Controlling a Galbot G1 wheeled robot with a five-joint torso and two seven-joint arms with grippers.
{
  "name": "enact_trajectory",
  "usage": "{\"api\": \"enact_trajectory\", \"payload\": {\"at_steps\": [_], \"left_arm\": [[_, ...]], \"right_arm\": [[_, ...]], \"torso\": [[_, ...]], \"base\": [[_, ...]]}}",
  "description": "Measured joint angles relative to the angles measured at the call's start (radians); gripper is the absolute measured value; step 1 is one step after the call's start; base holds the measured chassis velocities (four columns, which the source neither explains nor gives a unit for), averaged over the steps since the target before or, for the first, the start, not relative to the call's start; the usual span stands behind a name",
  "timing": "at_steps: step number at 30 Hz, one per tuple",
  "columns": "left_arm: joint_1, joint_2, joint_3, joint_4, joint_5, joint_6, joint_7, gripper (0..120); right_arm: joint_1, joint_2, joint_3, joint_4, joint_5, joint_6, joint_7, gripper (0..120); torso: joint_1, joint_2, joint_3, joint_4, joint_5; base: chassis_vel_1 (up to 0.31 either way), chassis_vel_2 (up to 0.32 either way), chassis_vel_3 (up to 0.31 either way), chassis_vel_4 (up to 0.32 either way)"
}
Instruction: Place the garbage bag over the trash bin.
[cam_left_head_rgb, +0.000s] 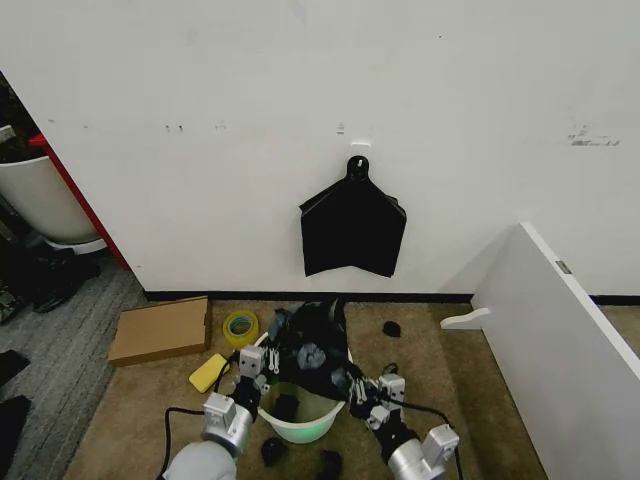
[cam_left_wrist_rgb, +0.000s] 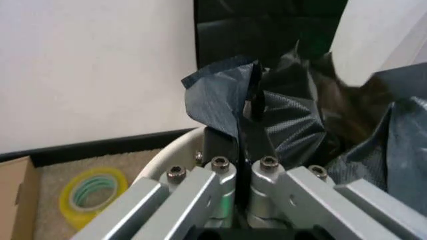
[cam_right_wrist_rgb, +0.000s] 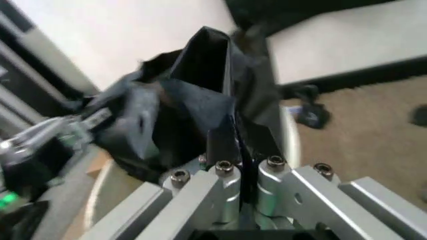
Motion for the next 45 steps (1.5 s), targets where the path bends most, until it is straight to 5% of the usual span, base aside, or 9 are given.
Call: {"api": "enact_trajectory", "payload": {"at_steps": [11, 26, 45], "left_arm": [[0.175, 0.055, -0.068, -0.079, 0.046, 0.023, -0.026, 0], [0.228, 0.074, -0.086, -0.095, 0.063, 0.056, -0.062, 0], [0.378, 0.047, -0.100, -0.142, 0.153, 0.102, -0.158, 0]], "right_arm": [[-0.036, -0.006, -0.009, 0.060, 0.027, -0.098, 0.171, 0], [0.024, -0.005, -0.025, 0.050, 0.033, -0.215, 0.303, 0], [0.045, -0.007, -0.052, 0.082, 0.067, -0.401, 0.431, 0]], "torso": [[0.000, 0.000, 0.000, 0.0002, 0.0001], [0.000, 0.000, 0.000, 0.0001, 0.0001], [0.000, 0.000, 0.000, 0.0000, 0.0001]], "base": [[0.000, 0.000, 0.000, 0.000], [0.000, 0.000, 0.000, 0.000], [0.000, 0.000, 0.000, 0.000]]}}
